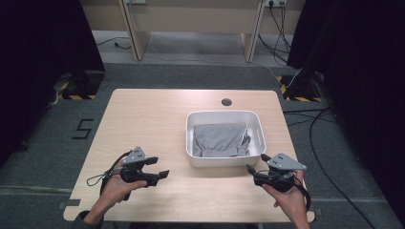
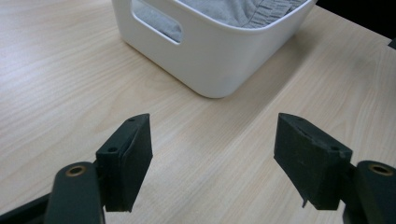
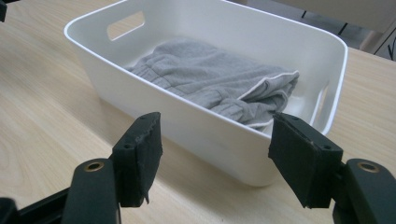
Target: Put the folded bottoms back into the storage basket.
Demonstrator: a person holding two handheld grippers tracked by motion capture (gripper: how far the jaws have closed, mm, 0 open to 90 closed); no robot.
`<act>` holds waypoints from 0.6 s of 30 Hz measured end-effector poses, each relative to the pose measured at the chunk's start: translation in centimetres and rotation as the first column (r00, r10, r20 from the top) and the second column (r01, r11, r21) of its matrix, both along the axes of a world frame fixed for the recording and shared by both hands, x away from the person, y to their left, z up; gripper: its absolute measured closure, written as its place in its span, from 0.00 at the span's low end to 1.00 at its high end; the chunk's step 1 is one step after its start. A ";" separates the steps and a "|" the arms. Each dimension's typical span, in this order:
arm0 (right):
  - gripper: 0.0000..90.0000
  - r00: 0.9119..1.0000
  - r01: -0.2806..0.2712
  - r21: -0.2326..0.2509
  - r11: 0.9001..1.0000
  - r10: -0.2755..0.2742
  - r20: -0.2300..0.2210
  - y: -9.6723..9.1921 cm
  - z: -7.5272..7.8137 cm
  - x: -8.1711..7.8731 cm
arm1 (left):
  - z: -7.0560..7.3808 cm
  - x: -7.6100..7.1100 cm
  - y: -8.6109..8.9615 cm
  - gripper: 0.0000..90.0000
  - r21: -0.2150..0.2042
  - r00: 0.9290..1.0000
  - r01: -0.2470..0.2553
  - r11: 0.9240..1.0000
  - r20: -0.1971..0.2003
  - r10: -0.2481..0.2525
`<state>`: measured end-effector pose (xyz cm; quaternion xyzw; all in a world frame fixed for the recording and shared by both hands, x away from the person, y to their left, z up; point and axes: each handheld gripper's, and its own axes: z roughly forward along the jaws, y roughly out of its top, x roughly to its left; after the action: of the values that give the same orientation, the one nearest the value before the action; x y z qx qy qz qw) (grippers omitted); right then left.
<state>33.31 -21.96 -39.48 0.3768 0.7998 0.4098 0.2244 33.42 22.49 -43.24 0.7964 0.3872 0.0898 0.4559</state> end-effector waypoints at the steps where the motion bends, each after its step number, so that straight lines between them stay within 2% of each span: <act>1: 0.38 1.000 -0.002 0.002 1.000 0.002 0.003 -0.1 0.0 -0.1 | -0.1 0.0 0.0 0.30 -0.001 1.000 0.000 1.000 -0.001 0.000; 13: 0.35 1.000 0.004 0.036 0.999 -0.004 0.007 -0.7 -0.7 -1.1 | -1.5 -0.6 0.8 0.29 -0.008 0.999 -0.009 1.000 -0.031 0.009; 18: 0.34 1.000 -0.001 0.030 1.000 0.001 0.003 -0.7 -1.0 -1.7 | -2.3 -0.8 0.9 0.29 0.004 0.999 -0.015 1.000 -0.042 0.015</act>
<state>31.62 -22.68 -40.48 0.3790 0.7934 0.4226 0.2197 32.57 23.37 -45.51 0.7960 0.4025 0.0771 0.4454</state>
